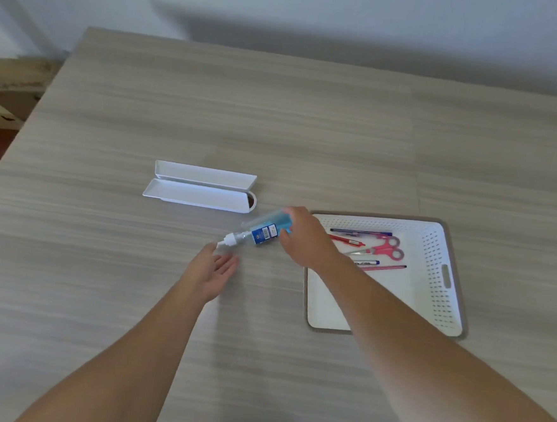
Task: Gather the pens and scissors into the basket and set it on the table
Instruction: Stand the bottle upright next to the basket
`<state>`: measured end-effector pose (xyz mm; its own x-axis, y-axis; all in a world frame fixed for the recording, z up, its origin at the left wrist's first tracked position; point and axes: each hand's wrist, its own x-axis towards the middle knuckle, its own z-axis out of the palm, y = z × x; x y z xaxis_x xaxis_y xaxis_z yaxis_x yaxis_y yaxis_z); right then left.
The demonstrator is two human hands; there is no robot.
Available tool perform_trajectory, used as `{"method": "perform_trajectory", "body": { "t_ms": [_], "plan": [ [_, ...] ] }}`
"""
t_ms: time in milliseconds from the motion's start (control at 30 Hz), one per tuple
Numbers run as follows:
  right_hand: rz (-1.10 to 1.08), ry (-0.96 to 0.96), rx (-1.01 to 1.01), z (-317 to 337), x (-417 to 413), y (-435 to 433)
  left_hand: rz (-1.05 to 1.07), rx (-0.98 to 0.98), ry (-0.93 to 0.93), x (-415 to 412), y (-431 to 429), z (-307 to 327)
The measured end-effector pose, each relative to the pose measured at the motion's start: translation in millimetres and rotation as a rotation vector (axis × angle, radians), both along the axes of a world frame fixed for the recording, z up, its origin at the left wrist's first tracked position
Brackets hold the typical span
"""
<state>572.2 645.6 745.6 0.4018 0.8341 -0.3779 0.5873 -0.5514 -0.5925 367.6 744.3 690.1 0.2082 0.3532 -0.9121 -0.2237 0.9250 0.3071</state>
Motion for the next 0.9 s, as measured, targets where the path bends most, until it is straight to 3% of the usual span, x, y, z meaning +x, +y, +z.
{"method": "perform_trajectory", "body": {
  "t_ms": [400,567,900],
  "plan": [
    [0.017,-0.046,-0.136,-42.7,-42.4,13.7,0.009,0.138,-0.005,-17.2,25.2,-12.6],
    [-0.085,-0.014,-0.141,-37.0,-54.9,2.0,-0.125,0.494,0.029,-14.4,25.6,29.4],
    [-0.306,0.180,-0.066,-21.2,-63.2,1.2,-0.809,1.225,0.141,33.4,38.5,85.5]
  ]
}}
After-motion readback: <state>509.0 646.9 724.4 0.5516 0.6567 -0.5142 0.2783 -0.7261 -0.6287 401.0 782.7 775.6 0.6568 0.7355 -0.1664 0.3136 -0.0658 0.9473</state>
